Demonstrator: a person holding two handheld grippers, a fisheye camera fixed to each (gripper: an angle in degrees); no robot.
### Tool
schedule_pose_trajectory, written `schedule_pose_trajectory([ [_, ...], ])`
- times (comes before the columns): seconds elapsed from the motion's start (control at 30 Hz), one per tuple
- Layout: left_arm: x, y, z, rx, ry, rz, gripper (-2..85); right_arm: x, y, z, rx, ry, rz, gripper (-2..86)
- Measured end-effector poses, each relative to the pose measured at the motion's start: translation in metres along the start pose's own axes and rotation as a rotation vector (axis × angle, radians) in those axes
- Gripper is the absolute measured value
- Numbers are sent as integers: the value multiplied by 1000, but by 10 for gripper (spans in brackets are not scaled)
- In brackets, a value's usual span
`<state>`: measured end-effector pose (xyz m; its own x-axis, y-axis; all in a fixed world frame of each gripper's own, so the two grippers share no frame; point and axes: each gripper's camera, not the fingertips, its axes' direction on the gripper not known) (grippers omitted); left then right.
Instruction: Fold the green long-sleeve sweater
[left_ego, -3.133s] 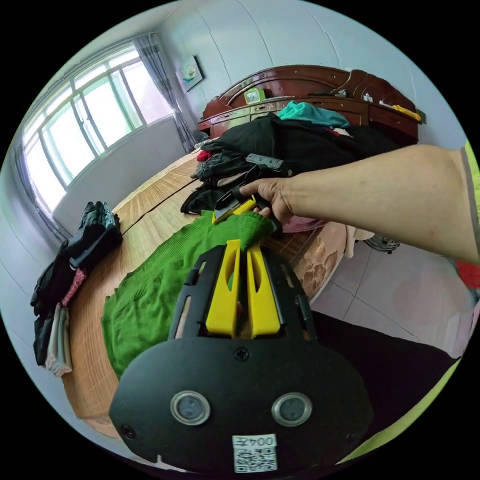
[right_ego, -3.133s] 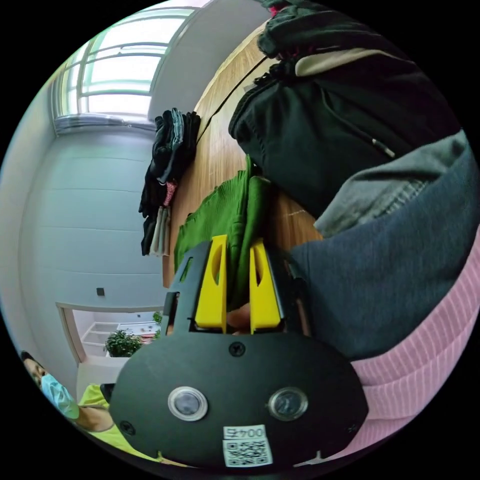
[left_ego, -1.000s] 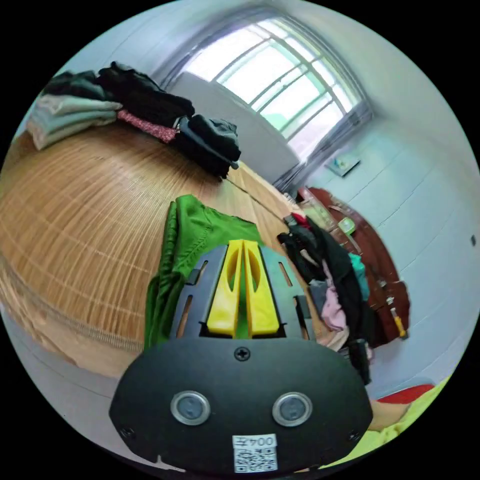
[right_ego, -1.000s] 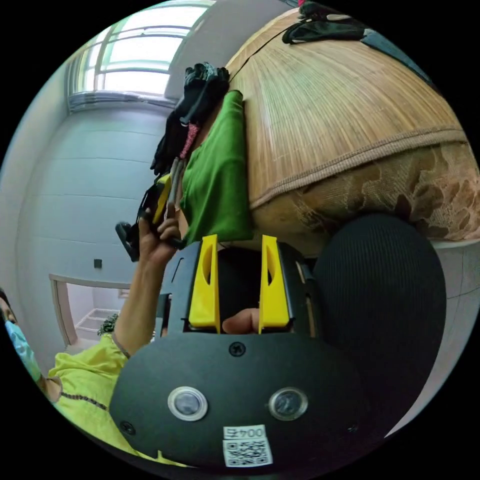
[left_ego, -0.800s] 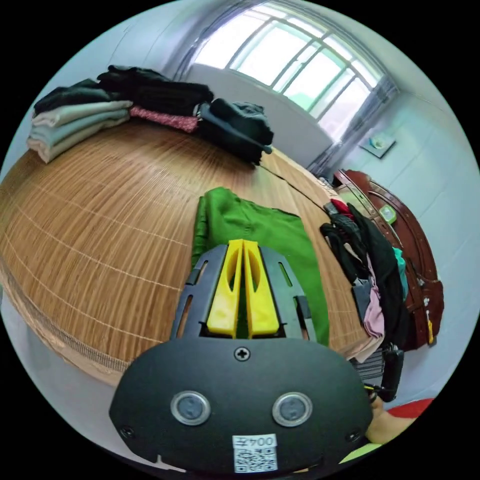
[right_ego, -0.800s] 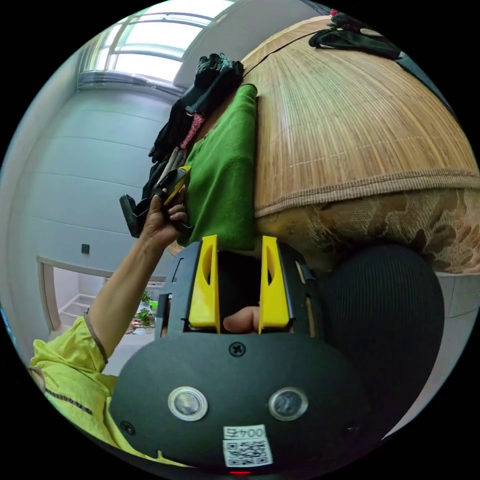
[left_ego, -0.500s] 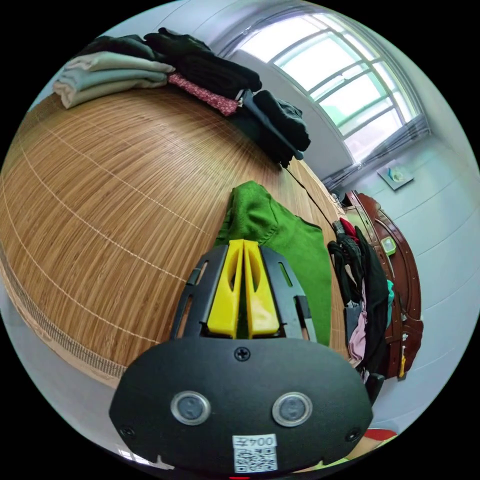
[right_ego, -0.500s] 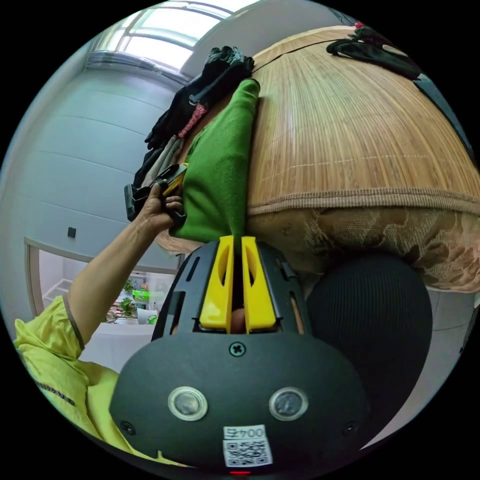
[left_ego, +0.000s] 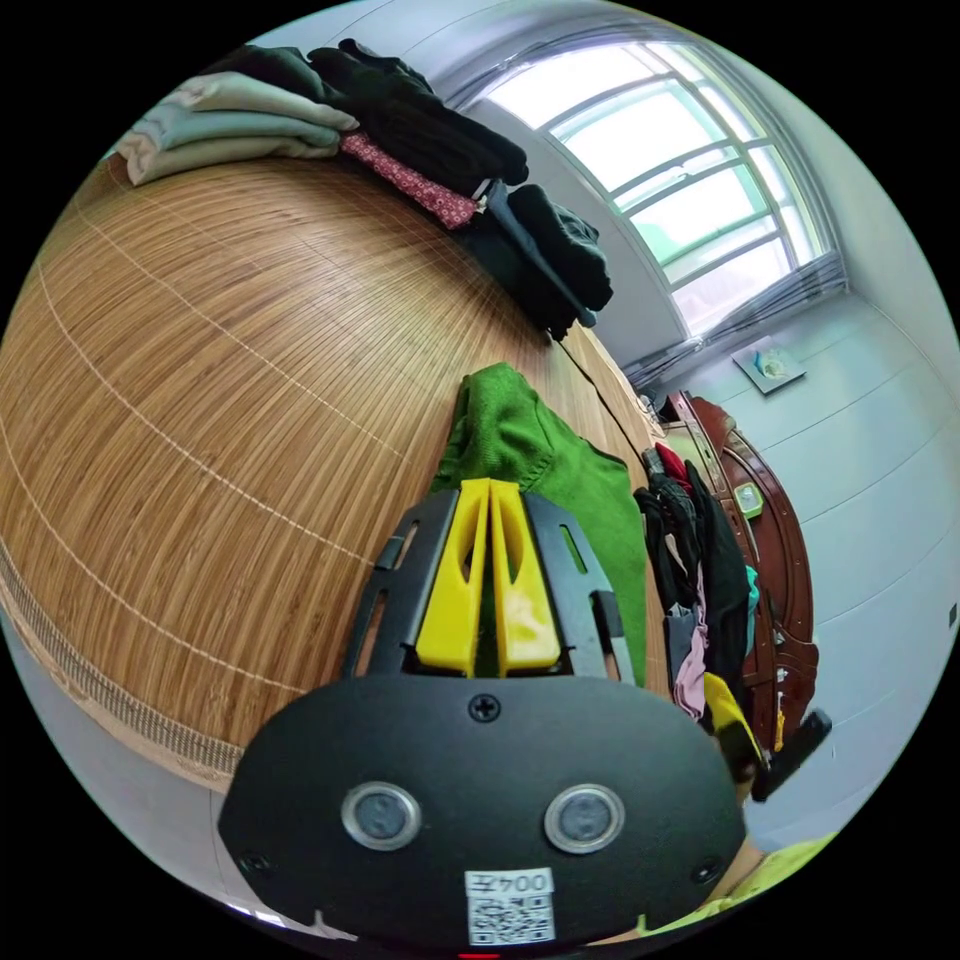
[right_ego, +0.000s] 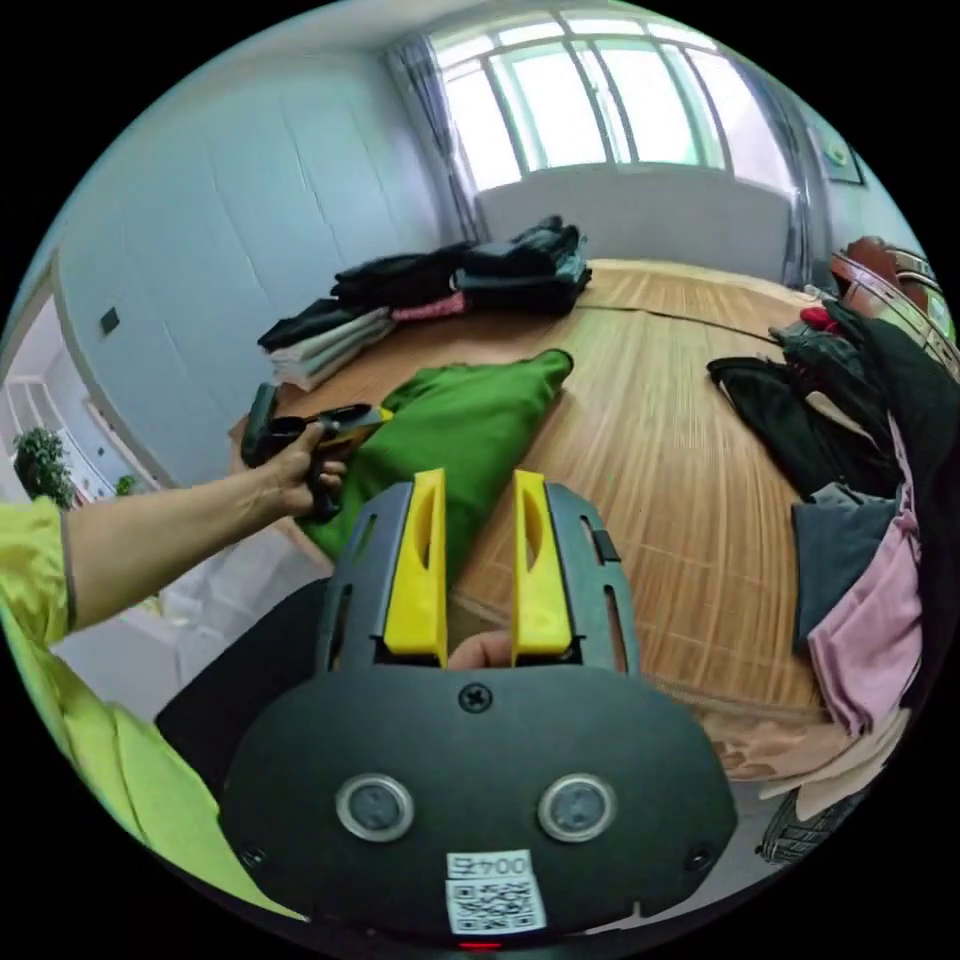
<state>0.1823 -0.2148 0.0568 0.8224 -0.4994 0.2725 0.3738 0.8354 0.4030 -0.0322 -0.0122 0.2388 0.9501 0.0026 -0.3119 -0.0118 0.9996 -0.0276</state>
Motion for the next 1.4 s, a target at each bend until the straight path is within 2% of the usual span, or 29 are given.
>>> schedule_pose_trajectory([
  [0.07,-2,3,0,1,0,1,5,24,-32,23,-27,-25,39,103],
  [0.2,-9,8,0,3,2,1,5,92,-100,107,-259,-309,249,139],
  [0.37,-26,13,-1,2,9,0,5,129,-133,185,-403,-520,379,158],
  [0.53,-46,15,-1,-11,10,-3,4,154,-121,227,-408,-660,511,81],
  [0.7,-50,-1,14,-106,-1,142,2,171,-75,188,-237,-663,605,51],
  [0.87,-11,-28,93,-415,117,537,1,164,23,97,-79,-478,720,56],
  [0.97,16,-28,133,-538,150,670,0,149,64,38,-10,-360,717,76],
  [1.03,28,-29,137,-559,178,706,0,137,75,-2,44,-234,653,92],
  [1.17,23,-12,85,-417,315,653,1,79,60,-45,58,104,373,74],
  [1.23,11,19,61,-380,220,651,1,42,42,-34,50,230,224,11],
  [1.33,-8,98,26,-202,-68,720,2,-7,12,0,73,312,53,-2],
  [1.4,-16,143,32,-184,-187,781,2,-32,-6,41,38,392,-49,-5],
])
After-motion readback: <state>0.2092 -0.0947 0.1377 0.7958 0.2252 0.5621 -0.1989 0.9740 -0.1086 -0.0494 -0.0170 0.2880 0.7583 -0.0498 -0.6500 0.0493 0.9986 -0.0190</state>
